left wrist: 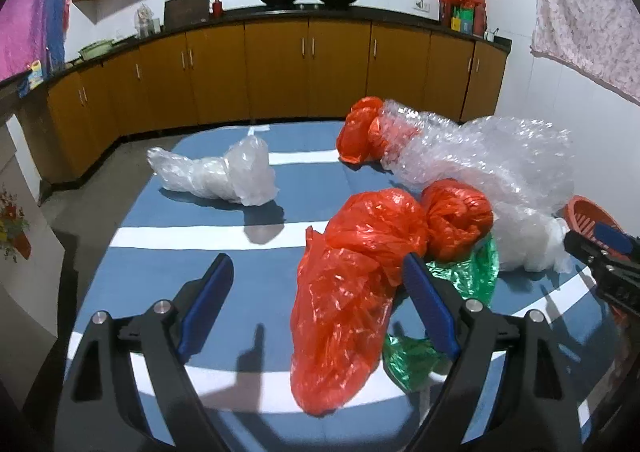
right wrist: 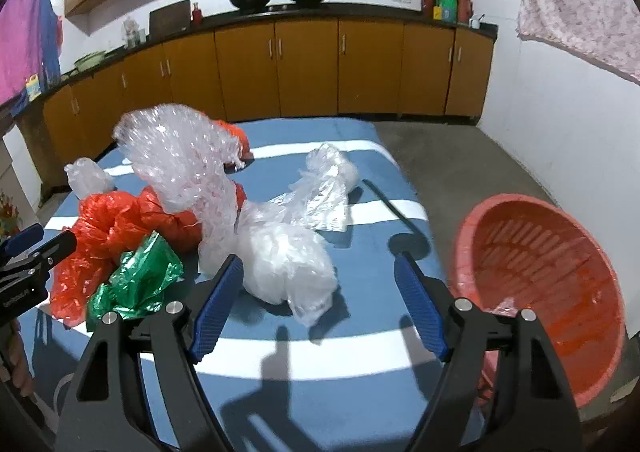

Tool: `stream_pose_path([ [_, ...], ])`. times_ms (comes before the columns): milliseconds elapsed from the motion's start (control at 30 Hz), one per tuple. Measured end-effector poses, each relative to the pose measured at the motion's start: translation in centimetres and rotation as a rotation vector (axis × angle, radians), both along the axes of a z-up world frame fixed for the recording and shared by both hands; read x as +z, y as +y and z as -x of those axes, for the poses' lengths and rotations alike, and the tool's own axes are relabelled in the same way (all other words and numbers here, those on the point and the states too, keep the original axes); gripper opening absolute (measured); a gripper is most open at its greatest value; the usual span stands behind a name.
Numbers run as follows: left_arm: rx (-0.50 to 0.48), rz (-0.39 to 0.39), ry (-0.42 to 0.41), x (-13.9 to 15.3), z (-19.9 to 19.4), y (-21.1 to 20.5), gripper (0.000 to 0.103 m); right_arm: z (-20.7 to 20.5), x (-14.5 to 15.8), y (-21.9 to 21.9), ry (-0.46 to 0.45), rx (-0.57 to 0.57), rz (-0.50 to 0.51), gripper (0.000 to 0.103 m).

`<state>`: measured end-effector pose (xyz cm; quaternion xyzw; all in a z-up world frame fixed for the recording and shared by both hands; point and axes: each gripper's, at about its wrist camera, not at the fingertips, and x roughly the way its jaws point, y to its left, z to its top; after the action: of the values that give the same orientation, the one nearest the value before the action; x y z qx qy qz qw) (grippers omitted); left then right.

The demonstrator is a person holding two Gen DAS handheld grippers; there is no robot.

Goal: Collect trash
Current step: 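Move both grippers back over the remaining bags on the table, then grasp the large red bag with the left gripper while the right gripper grasps the white bag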

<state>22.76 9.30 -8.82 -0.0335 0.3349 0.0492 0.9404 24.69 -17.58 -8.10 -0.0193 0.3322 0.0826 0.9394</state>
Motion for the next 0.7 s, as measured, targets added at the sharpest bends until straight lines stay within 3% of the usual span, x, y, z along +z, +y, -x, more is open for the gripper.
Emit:
stream_pose_path([
  [333, -0.094, 0.019, 0.081, -1.9, -2.6, -0.6, 0.083, -1.9, -1.0, 1.5, 0.063, 0.071, -0.022, 0.077],
  [467, -0.109, 0.033, 0.101, -2.4, -3.6, -0.7, 0.083, -2.5, -1.2, 2.1, 0.089, 0.099, -0.026, 0.072],
  [700, -0.137, 0.076, 0.135, -3.1, -4.3, -0.6, 0.054, -2.4, -1.5, 3.2, 0.118, 0.146, -0.004, 0.049],
])
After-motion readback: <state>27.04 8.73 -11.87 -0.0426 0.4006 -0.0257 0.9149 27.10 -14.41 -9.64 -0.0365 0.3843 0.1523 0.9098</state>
